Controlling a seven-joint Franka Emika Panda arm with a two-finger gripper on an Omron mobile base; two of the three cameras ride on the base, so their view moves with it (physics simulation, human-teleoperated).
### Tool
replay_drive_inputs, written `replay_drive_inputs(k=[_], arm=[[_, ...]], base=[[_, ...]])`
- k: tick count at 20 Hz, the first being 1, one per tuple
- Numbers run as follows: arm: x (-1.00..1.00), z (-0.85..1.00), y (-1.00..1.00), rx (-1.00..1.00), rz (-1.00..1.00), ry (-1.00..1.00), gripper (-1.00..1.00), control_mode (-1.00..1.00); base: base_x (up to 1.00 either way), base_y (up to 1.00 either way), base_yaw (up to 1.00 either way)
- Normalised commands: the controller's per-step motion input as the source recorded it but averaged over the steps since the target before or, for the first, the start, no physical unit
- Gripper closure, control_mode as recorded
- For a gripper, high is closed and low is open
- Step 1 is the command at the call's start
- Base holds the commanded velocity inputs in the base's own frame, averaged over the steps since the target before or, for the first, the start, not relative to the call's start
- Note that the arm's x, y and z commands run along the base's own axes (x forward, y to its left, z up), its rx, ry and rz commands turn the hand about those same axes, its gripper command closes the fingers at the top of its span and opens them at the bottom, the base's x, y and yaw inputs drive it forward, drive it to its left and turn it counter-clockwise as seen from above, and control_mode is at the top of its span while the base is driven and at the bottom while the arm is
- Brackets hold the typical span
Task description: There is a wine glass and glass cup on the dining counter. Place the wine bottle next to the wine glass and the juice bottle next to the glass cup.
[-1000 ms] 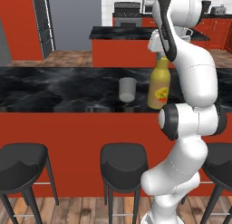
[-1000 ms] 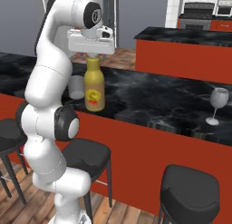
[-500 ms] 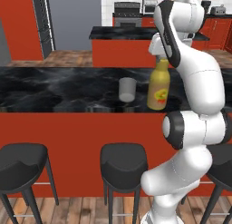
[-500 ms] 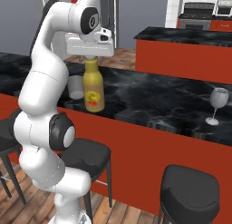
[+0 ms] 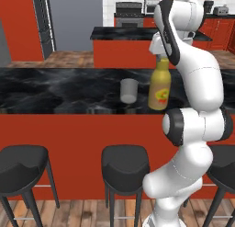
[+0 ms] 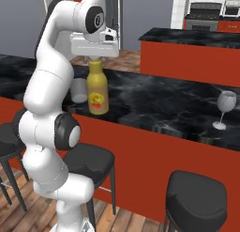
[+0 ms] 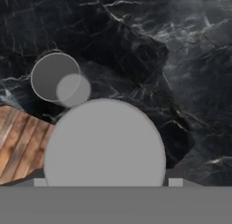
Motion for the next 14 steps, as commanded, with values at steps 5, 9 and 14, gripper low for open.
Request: replay_drive_inputs(k=[5, 9, 14], arm=[[0.30, 0.00, 0.00, 0.00, 0.00, 0.00, 1.00, -1.00], [0.28, 0.00, 0.00, 0.00, 0.00, -0.02, 1.00, -1.00], [0.29, 0.00, 0.00, 0.00, 0.00, -0.01, 1.00, -1.00]], base=[[0.00, 0.00, 0.00], [0.00, 0.00, 0.00], [0.00, 0.00, 0.00]])
